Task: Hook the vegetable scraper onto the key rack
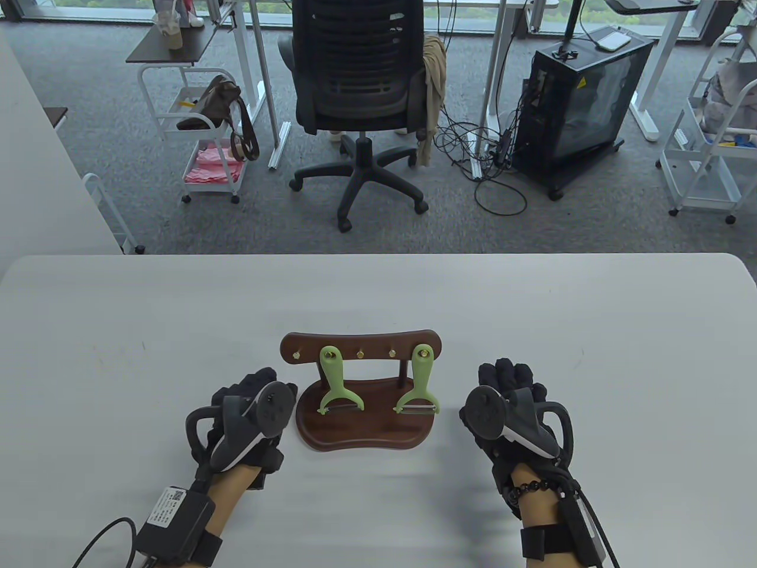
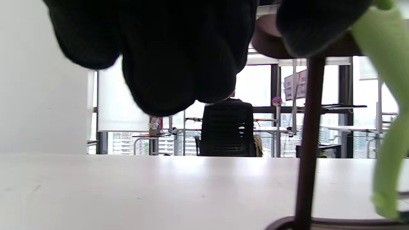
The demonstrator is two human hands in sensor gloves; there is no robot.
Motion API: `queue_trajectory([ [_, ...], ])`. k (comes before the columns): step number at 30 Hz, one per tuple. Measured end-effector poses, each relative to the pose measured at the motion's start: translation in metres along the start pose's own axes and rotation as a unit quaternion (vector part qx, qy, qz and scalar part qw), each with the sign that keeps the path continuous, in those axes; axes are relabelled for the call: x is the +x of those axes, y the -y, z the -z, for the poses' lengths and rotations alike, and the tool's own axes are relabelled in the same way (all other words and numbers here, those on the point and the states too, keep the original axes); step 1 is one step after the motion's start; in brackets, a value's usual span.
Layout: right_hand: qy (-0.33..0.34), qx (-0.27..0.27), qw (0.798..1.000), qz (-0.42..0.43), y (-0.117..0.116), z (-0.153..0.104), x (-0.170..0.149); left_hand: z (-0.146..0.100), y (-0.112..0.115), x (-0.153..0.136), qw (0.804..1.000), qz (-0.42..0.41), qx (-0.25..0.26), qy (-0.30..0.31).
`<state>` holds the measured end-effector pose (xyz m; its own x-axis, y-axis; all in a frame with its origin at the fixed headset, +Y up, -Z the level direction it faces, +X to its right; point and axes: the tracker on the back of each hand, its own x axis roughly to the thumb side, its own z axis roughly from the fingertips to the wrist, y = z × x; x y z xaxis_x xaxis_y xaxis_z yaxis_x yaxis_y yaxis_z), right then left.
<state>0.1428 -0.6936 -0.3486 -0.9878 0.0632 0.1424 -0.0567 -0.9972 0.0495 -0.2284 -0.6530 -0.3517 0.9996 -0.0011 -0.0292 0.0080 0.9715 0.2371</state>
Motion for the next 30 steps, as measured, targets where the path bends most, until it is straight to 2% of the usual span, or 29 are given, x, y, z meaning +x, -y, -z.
queue_trajectory([
  [5, 0.000, 0.002, 1.000, -0.006, 0.000, 0.000, 0.001, 0.009, 0.002, -0.032, 0.998, 0.049, 0.021, -0.015],
  [8, -0.001, 0.001, 1.000, -0.009, 0.000, 0.000, 0.001, 0.010, 0.008, -0.041, 0.997, 0.072, 0.033, 0.001],
  [10, -0.001, -0.001, 1.000, -0.012, 0.001, 0.000, 0.001, 0.009, 0.014, -0.045, 0.997, 0.069, 0.019, 0.022],
  [12, -0.002, -0.002, 1.000, -0.014, 0.001, 0.000, 0.001, 0.007, 0.021, -0.047, 0.997, 0.073, 0.013, 0.027],
  [19, -0.006, -0.006, 1.000, -0.020, 0.002, -0.001, -0.001, 0.006, 0.032, -0.045, 0.990, 0.093, -0.072, 0.081],
  [30, 0.000, -0.003, 1.000, -0.025, 0.002, -0.002, 0.002, 0.003, 0.031, -0.039, 0.988, 0.100, -0.071, 0.098],
])
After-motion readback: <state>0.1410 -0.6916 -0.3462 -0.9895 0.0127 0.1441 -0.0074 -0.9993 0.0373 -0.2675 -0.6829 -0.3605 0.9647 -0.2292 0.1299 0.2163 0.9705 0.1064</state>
